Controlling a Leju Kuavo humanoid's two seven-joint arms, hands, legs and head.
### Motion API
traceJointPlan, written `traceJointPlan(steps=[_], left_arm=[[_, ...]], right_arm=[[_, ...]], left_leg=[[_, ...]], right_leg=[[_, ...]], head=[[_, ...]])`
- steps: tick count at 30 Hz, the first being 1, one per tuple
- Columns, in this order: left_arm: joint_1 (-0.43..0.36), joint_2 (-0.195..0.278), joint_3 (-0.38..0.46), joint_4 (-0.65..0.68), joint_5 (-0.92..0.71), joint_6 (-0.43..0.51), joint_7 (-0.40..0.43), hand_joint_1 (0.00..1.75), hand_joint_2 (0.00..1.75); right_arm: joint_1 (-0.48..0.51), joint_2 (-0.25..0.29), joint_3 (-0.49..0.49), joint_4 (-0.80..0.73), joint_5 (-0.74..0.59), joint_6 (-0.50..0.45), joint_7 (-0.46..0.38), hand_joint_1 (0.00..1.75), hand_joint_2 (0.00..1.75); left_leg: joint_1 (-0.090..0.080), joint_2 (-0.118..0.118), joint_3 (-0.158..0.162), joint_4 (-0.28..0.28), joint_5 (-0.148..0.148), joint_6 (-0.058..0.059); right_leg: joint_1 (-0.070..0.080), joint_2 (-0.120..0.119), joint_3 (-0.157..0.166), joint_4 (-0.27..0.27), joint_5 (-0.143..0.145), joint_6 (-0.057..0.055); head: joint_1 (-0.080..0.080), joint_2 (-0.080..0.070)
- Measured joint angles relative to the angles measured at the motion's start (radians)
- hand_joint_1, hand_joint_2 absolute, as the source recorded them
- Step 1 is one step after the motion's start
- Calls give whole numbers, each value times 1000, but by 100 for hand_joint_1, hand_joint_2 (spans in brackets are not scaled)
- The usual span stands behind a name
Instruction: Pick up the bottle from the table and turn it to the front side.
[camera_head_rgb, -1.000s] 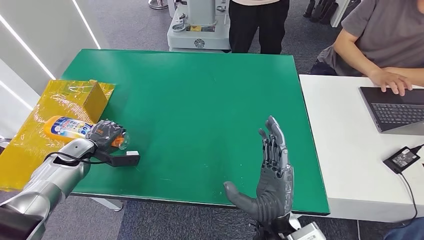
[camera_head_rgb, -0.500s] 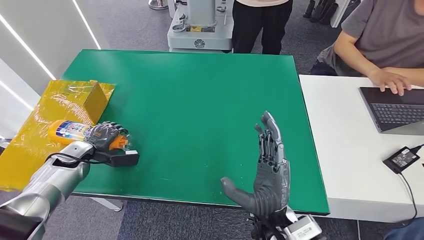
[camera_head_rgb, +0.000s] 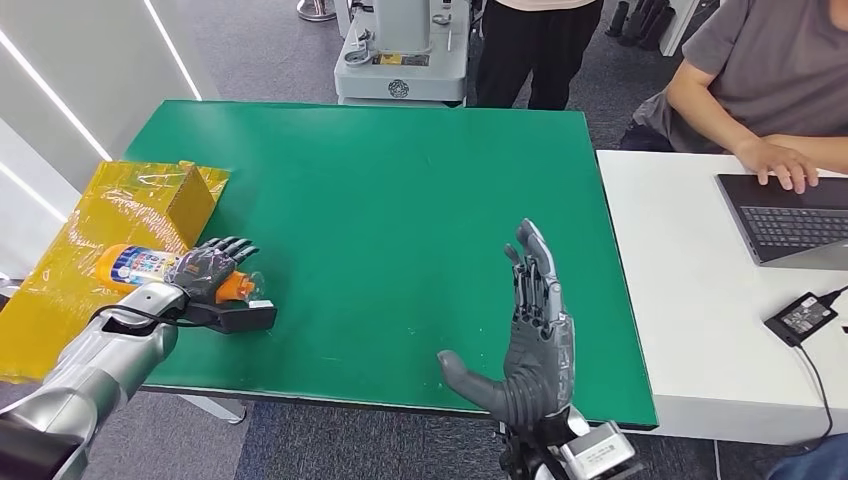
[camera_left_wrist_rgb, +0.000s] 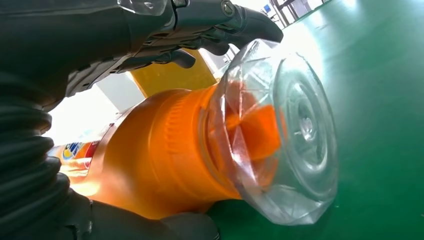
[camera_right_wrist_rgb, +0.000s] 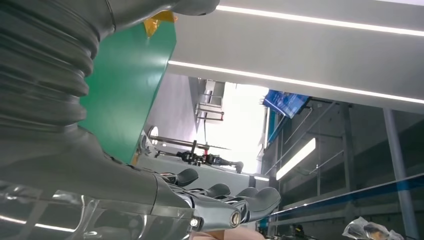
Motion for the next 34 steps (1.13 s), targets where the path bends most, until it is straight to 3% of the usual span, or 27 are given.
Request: traceJointPlan(steps=[11,24,34], left_arm=[[-1,43,8,0,-35,-6,-5,0,175],[-12,159,8,0,-88,-60,-24,0,175],[-8,226,20,0,-72,-30,-35,0,175]], right_arm=[[-1,0,0,4,-14,-18,-14,0,175],[6,-1,0,4,-17,-53,-26,0,175],[12,-1,-1,4,-16,-53,-28,0,175]], left_leg=[[0,0,1,-1,1,-1],[1,2,1,-1,1,-2],[1,4,1,-1,0,-3]], right_leg=[[0,0,0,0,0,0],[0,2,-1,1,0,-2],[0,4,-2,1,0,-2]], head=[[0,0],[0,0],[0,0]])
